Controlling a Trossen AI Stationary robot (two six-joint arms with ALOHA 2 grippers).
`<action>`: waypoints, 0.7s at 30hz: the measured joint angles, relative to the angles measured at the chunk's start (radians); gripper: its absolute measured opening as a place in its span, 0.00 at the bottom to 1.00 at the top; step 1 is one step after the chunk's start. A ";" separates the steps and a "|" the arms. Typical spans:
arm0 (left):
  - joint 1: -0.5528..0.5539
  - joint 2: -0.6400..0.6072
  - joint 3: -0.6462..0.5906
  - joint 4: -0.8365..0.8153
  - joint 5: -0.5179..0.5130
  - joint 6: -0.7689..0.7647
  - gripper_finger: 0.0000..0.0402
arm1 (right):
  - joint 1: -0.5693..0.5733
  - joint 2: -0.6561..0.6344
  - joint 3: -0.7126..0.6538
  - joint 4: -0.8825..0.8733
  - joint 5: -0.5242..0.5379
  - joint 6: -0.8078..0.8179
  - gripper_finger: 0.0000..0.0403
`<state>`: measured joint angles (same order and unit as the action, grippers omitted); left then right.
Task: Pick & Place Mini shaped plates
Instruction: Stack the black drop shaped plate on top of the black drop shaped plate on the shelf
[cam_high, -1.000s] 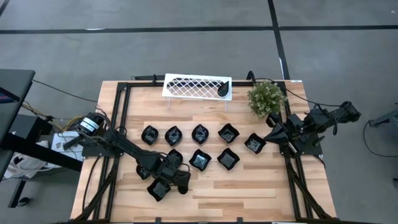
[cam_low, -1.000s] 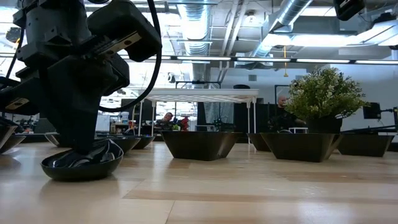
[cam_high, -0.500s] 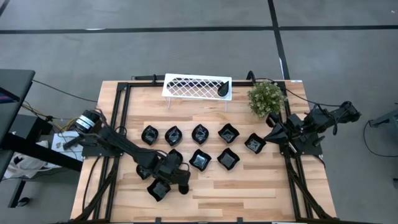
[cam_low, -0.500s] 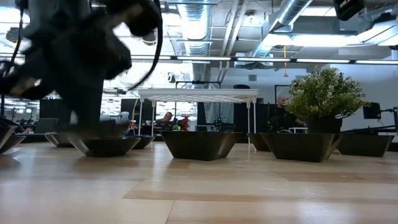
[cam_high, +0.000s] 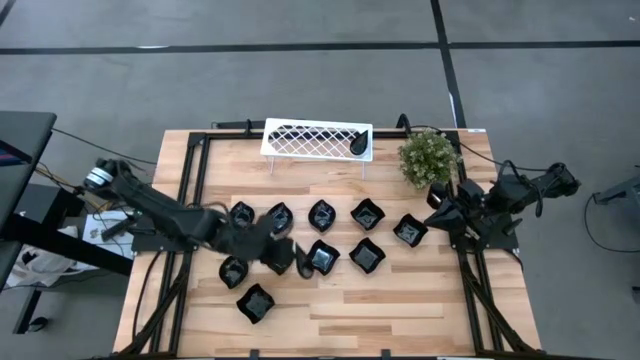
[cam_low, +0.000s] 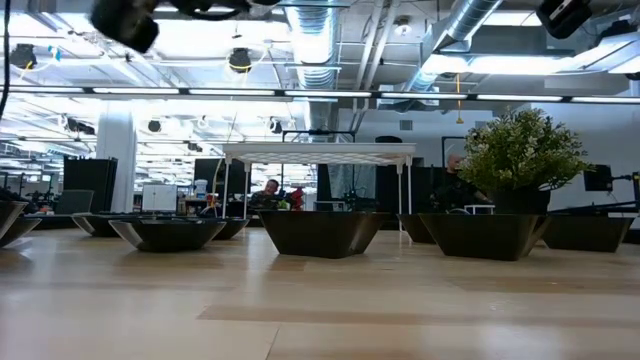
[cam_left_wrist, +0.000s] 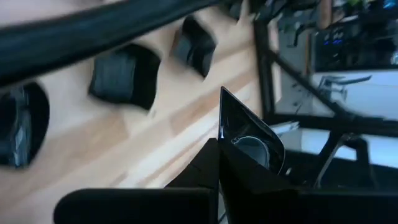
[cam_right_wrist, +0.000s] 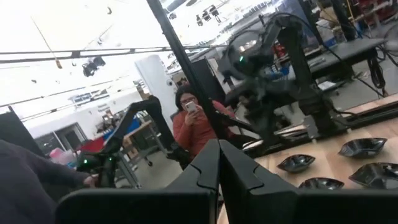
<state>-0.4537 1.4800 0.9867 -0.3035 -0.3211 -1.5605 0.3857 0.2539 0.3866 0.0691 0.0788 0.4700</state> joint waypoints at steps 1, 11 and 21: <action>0.020 -0.013 0.000 0.004 -0.002 0.029 0.01 | 0.000 0.001 0.000 0.006 0.000 0.000 0.00; 0.239 -0.040 0.070 0.028 0.011 0.399 0.01 | -0.001 0.009 0.000 0.068 0.219 -0.045 0.00; 0.510 -0.040 0.150 0.024 0.121 0.821 0.01 | -0.010 0.308 0.066 0.234 0.357 -0.181 0.00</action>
<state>0.0566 1.4403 1.1362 -0.2790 -0.2003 -0.7397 0.3761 0.5616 0.4526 0.3031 0.4354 0.2893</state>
